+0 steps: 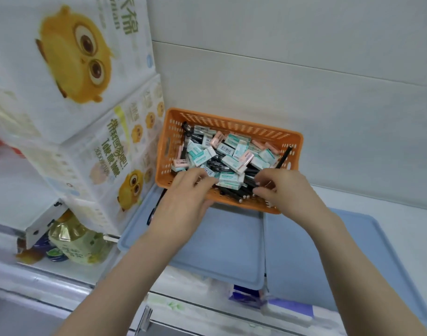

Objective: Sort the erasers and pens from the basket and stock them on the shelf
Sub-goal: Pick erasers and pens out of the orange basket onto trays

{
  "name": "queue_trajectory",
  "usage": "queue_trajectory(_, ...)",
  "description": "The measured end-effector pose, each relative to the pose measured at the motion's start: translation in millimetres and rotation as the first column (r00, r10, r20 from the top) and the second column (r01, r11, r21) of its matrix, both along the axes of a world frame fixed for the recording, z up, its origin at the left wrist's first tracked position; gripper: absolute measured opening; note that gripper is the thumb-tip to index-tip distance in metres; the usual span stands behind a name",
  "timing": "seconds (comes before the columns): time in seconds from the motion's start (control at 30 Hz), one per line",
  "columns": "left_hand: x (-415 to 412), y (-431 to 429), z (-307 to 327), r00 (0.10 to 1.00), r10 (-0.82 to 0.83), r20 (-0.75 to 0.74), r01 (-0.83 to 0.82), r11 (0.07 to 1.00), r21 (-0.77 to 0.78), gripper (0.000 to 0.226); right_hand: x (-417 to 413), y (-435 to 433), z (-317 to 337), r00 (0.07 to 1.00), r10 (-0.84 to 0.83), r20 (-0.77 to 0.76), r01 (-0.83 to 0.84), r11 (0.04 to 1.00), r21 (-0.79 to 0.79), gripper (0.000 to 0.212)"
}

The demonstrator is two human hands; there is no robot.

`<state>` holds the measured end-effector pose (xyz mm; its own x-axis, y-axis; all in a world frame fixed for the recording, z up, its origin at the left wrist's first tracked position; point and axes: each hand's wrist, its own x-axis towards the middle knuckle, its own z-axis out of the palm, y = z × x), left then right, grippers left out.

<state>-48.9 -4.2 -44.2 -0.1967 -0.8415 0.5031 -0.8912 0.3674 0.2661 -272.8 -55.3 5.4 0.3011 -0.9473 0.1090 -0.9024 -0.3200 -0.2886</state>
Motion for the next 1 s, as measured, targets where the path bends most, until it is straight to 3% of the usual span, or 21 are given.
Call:
queue_trajectory(0.07, -11.1, -13.5, 2.0, 0.993, -0.099, 0.061, 0.096, 0.994, 0.047, 0.043, 3.5, -0.3, -2.7, 0.990, 0.013, -0.137, -0.011, 1.000, 0.011, 0.030)
queue_trajectory(0.23, -37.8, -37.7, 1.2, 0.970, -0.190, 0.150, 0.182, 0.981, 0.070, 0.046, 10.0, -1.6, -18.5, 0.951, -0.055, -0.304, 0.023, 0.994, -0.108, 0.038)
queue_trajectory(0.4, -49.9, -55.4, 0.9, 0.944, -0.196, 0.266, 0.205, 0.979, -0.006, 0.031, 12.9, -9.5, -27.1, 0.972, -0.052, -0.228, 0.000, 0.975, -0.223, 0.029)
queue_trajectory(0.5, -49.3, -60.0, -7.8, 0.952, -0.188, 0.241, 0.201, 0.979, -0.032, 0.027, 9.4, -13.1, -26.6, 0.989, -0.033, -0.142, 0.001, 0.974, -0.225, 0.017)
queue_trajectory(0.67, -32.5, -52.7, -10.0, 0.985, -0.156, 0.069, 0.161, 0.985, -0.065, 0.026, 7.0, -13.5, -27.6, 0.998, -0.036, -0.045, 0.024, 0.972, -0.235, 0.014)
queue_trajectory(0.77, -17.4, -47.8, 5.1, 0.967, -0.057, -0.250, 0.045, 0.998, -0.053, 0.016, 7.4, -17.3, -28.1, 0.998, -0.051, 0.019, 0.054, 0.970, -0.237, 0.015)
queue_trajectory(0.9, 0.5, -52.2, 23.4, 0.741, 0.084, -0.667, -0.051, 0.996, 0.069, 0.014, 12.4, -19.2, -22.9, 0.993, -0.029, 0.115, 0.059, 0.961, -0.269, 0.012)
queue_trajectory(1.0, 5.7, -55.8, 31.9, 0.513, 0.127, -0.849, -0.022, 0.991, 0.135, 0.013, 18.2, -14.1, -14.5, 0.931, -0.023, 0.365, 0.128, 0.955, -0.267, 0.006)
